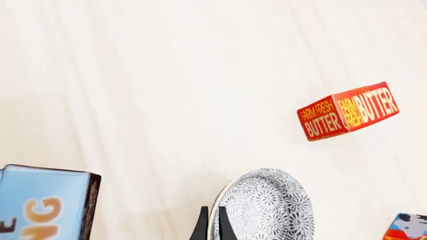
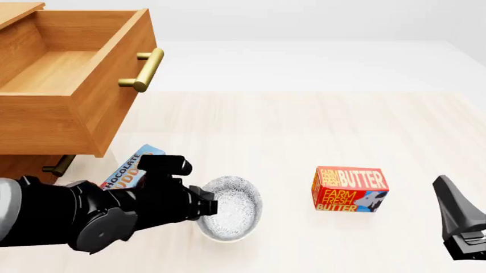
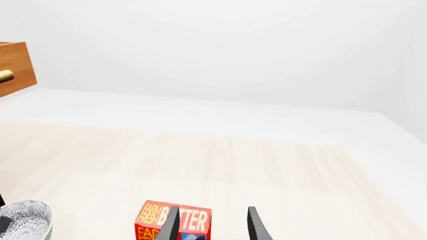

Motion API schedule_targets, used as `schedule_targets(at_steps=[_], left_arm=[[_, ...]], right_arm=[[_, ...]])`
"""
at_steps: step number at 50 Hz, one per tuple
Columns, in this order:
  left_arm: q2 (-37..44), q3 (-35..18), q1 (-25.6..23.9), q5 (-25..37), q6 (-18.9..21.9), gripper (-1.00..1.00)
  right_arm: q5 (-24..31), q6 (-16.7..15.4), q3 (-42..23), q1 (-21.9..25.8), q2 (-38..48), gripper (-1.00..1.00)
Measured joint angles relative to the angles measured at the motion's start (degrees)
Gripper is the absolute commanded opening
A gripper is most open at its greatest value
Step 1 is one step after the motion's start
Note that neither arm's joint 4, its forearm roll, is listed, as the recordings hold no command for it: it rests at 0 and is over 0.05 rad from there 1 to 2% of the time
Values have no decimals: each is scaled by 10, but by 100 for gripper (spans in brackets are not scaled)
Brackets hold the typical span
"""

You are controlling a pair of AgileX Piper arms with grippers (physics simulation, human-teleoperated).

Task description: Put the bowl in the top drawer of the cabinet.

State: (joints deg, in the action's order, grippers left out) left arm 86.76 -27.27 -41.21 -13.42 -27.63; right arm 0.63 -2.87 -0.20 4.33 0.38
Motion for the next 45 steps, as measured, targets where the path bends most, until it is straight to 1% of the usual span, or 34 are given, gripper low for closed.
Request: schedule_targets(at_steps=[21,32,45], left_arm=[[-64,-8,-4,48,42,-100],[-98,-13,-4,72,83,-100],[-148,-19,-13,107,110,-100]], right_arm=[[1,0,0,0,-1,100],[1,0,0,0,-1,100],[0,-1,0,1,-1,100]])
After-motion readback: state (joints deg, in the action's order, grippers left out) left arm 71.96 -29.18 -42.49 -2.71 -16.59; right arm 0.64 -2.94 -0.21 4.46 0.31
